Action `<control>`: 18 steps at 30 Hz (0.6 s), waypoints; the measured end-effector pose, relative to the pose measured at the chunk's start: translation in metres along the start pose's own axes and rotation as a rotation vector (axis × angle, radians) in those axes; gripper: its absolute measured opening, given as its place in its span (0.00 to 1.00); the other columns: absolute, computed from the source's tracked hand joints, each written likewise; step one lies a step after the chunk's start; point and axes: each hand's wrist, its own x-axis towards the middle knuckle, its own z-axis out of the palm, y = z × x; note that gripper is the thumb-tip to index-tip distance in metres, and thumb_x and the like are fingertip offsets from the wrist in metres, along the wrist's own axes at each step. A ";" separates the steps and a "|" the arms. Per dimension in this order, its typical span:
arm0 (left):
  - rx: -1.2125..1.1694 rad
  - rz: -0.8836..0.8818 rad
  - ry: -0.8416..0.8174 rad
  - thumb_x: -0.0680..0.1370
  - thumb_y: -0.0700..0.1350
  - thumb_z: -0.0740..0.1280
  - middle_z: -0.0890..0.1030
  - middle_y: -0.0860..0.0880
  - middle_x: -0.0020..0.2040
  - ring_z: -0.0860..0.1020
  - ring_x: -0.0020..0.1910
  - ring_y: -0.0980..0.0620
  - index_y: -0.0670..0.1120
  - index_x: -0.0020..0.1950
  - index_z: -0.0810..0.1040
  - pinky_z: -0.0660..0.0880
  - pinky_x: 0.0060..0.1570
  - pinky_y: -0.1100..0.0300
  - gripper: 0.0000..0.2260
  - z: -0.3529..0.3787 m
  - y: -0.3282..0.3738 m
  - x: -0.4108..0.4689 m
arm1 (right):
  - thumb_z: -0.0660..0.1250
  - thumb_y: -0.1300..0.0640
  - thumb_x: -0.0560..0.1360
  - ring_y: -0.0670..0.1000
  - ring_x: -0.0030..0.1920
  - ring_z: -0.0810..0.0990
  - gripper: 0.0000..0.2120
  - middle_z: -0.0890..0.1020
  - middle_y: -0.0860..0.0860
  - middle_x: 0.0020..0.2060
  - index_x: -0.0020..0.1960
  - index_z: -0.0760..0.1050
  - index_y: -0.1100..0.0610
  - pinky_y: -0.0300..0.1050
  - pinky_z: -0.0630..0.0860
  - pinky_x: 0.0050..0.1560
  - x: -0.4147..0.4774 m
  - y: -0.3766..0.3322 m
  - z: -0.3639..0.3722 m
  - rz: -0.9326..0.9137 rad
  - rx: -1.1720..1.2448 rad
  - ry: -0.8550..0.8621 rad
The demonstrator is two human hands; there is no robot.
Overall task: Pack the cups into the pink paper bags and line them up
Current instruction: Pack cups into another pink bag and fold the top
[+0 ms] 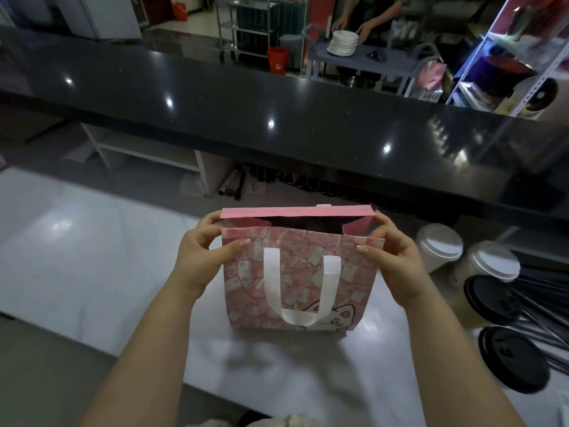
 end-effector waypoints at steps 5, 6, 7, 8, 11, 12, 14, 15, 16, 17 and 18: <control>-0.098 0.043 0.136 0.66 0.39 0.78 0.83 0.52 0.54 0.81 0.55 0.49 0.52 0.46 0.87 0.79 0.52 0.54 0.13 0.008 -0.003 -0.005 | 0.74 0.57 0.66 0.63 0.58 0.78 0.09 0.78 0.60 0.57 0.43 0.81 0.61 0.56 0.81 0.53 0.002 0.007 0.012 -0.097 -0.016 0.168; -0.113 0.052 0.158 0.68 0.35 0.76 0.83 0.51 0.53 0.82 0.53 0.51 0.52 0.46 0.87 0.80 0.51 0.57 0.13 0.010 -0.004 -0.006 | 0.73 0.57 0.67 0.63 0.57 0.79 0.10 0.79 0.61 0.56 0.45 0.81 0.62 0.56 0.81 0.52 0.003 0.008 0.014 -0.113 -0.025 0.195; -0.120 0.062 0.177 0.69 0.32 0.75 0.84 0.51 0.52 0.83 0.51 0.52 0.52 0.45 0.87 0.79 0.49 0.59 0.15 0.011 -0.004 -0.008 | 0.73 0.57 0.67 0.63 0.56 0.79 0.11 0.79 0.61 0.55 0.46 0.81 0.63 0.57 0.81 0.53 0.004 0.008 0.017 -0.127 -0.023 0.214; -0.116 0.073 0.192 0.70 0.31 0.73 0.84 0.52 0.50 0.83 0.50 0.53 0.52 0.45 0.87 0.79 0.48 0.61 0.16 0.012 -0.003 -0.009 | 0.73 0.56 0.67 0.63 0.56 0.79 0.12 0.79 0.62 0.54 0.47 0.81 0.63 0.57 0.80 0.53 0.005 0.009 0.019 -0.140 -0.024 0.229; -0.121 0.109 0.230 0.70 0.29 0.73 0.85 0.54 0.45 0.83 0.48 0.55 0.54 0.45 0.86 0.79 0.47 0.64 0.18 0.015 0.001 -0.013 | 0.73 0.59 0.70 0.56 0.50 0.82 0.04 0.81 0.59 0.51 0.45 0.83 0.55 0.50 0.81 0.49 0.007 0.009 0.021 -0.151 0.013 0.210; -0.130 0.115 0.245 0.70 0.29 0.73 0.85 0.55 0.44 0.83 0.47 0.56 0.54 0.44 0.85 0.79 0.46 0.64 0.18 0.015 0.003 -0.013 | 0.72 0.63 0.72 0.53 0.49 0.82 0.07 0.82 0.56 0.49 0.43 0.83 0.51 0.47 0.81 0.47 0.007 0.010 0.021 -0.163 0.010 0.199; -0.145 0.120 0.276 0.69 0.28 0.73 0.84 0.54 0.44 0.83 0.47 0.54 0.52 0.44 0.79 0.80 0.45 0.63 0.18 0.017 0.006 -0.012 | 0.71 0.66 0.73 0.49 0.46 0.83 0.13 0.84 0.51 0.46 0.42 0.83 0.48 0.43 0.81 0.45 0.009 0.014 0.023 -0.177 -0.005 0.186; -0.152 0.115 0.284 0.69 0.27 0.72 0.84 0.53 0.45 0.82 0.47 0.52 0.50 0.45 0.74 0.80 0.45 0.62 0.19 0.017 0.007 -0.011 | 0.71 0.66 0.73 0.48 0.45 0.83 0.14 0.84 0.48 0.44 0.42 0.82 0.47 0.42 0.80 0.44 0.009 0.014 0.025 -0.184 -0.009 0.190; -0.151 0.102 0.285 0.69 0.26 0.72 0.84 0.51 0.45 0.81 0.47 0.51 0.50 0.47 0.70 0.80 0.46 0.61 0.21 0.017 0.008 -0.010 | 0.72 0.65 0.73 0.46 0.44 0.83 0.14 0.84 0.46 0.42 0.42 0.82 0.46 0.40 0.80 0.43 0.010 0.016 0.027 -0.195 -0.017 0.198; -0.138 0.085 0.277 0.69 0.27 0.73 0.83 0.49 0.46 0.81 0.46 0.51 0.50 0.50 0.69 0.80 0.46 0.61 0.23 0.018 0.009 -0.008 | 0.73 0.65 0.72 0.45 0.43 0.83 0.14 0.84 0.45 0.41 0.42 0.81 0.45 0.40 0.80 0.42 0.011 0.017 0.029 -0.198 -0.013 0.212; -0.117 0.069 0.262 0.68 0.28 0.74 0.83 0.49 0.46 0.82 0.46 0.51 0.52 0.53 0.69 0.80 0.46 0.62 0.25 0.018 0.010 -0.008 | 0.74 0.64 0.71 0.44 0.42 0.82 0.14 0.83 0.44 0.40 0.42 0.79 0.44 0.39 0.80 0.42 0.012 0.018 0.031 -0.199 -0.009 0.230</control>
